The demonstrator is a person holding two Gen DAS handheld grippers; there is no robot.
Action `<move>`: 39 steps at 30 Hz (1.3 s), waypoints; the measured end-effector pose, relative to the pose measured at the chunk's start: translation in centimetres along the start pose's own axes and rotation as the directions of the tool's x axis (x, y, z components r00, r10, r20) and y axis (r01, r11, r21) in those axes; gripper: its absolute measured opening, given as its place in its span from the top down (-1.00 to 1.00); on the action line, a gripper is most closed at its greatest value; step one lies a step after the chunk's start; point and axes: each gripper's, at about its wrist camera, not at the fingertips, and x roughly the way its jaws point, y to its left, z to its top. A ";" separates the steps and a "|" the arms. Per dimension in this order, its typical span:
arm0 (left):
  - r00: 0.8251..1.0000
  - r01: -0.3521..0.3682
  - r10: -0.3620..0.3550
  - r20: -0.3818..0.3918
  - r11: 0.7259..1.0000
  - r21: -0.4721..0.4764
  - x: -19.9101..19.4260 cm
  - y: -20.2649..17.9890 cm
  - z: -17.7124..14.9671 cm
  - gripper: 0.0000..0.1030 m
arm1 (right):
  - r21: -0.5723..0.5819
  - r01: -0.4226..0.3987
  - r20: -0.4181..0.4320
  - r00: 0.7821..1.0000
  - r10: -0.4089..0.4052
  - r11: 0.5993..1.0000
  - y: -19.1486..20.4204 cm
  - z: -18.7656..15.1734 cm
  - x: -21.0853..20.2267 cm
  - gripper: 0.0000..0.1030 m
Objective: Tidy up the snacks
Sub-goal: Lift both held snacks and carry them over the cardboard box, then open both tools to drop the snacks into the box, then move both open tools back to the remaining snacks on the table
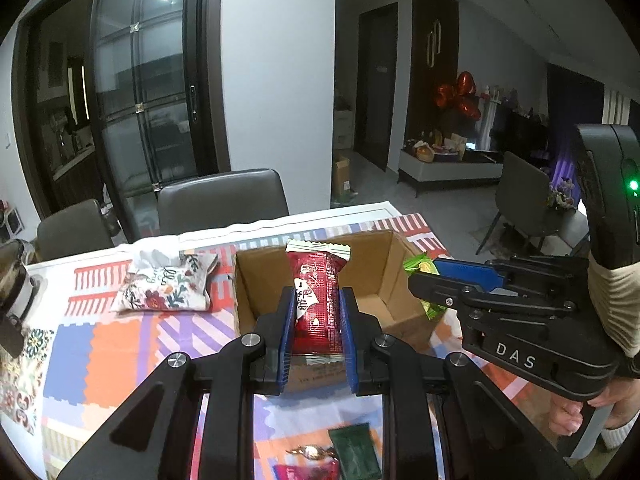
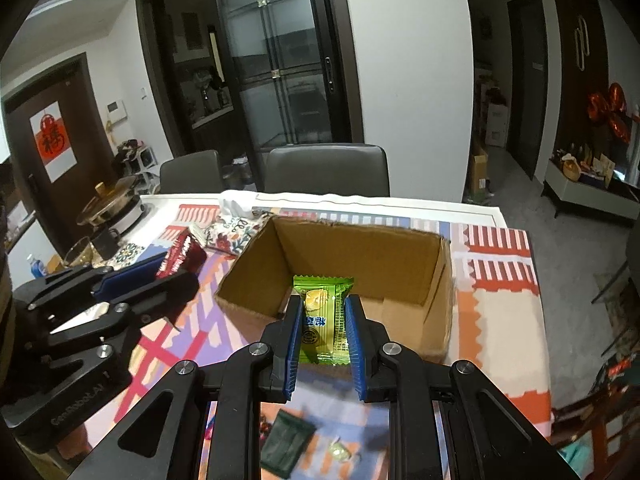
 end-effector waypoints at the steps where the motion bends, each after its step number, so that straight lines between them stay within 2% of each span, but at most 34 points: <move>1: 1.000 0.000 0.000 -0.004 1.000 -0.003 0.3 0.2 0.3 0.58 | -0.003 0.004 -0.005 1.000 -0.004 1.000 0.0 0.3 0.2 0.56; 9: 0.995 0.043 -0.049 -0.086 0.996 -0.075 4.0 2.0 1.6 0.58 | -0.015 0.029 -0.056 0.998 -0.030 0.999 -0.3 2.0 2.7 0.56; 15: 0.987 0.005 -0.015 -0.157 0.998 -0.063 6.2 2.4 2.6 0.50 | -0.011 0.063 -0.066 0.996 -0.064 0.998 -1.0 2.5 3.6 0.55; 16: 0.988 -0.008 -0.001 -0.156 0.998 -0.055 6.2 2.5 2.7 0.33 | -0.008 0.072 -0.072 0.995 -0.072 0.997 -1.1 2.6 3.8 0.51; 17: 0.990 -0.028 0.021 -0.138 0.999 -0.047 5.9 2.5 2.7 0.17 | -0.003 0.081 -0.080 0.994 -0.081 0.997 -1.2 2.7 3.9 0.31; 19: 0.992 -0.049 0.044 -0.116 0.998 -0.043 5.3 2.6 2.5 0.13 | 0.007 0.096 -0.075 0.993 -0.095 0.995 -1.3 2.6 3.7 0.09; 27: 0.993 -0.098 0.098 -0.070 0.995 -0.002 1.4 1.4 -0.1 0.13 | -0.002 0.067 -0.052 0.996 -0.067 0.998 -0.6 0.3 1.7 0.09; 34: 0.995 -0.093 0.093 -0.021 0.996 -0.010 -1.7 1.0 -3.0 0.08 | -0.003 0.021 -0.017 1.000 -0.021 1.000 0.8 -2.2 -0.1 0.08; 39: 0.994 -0.101 0.101 -0.033 0.995 0.008 -2.3 0.4 -5.3 0.08 | -0.042 0.012 -0.033 0.999 -0.013 0.999 1.9 -4.2 -0.6 0.08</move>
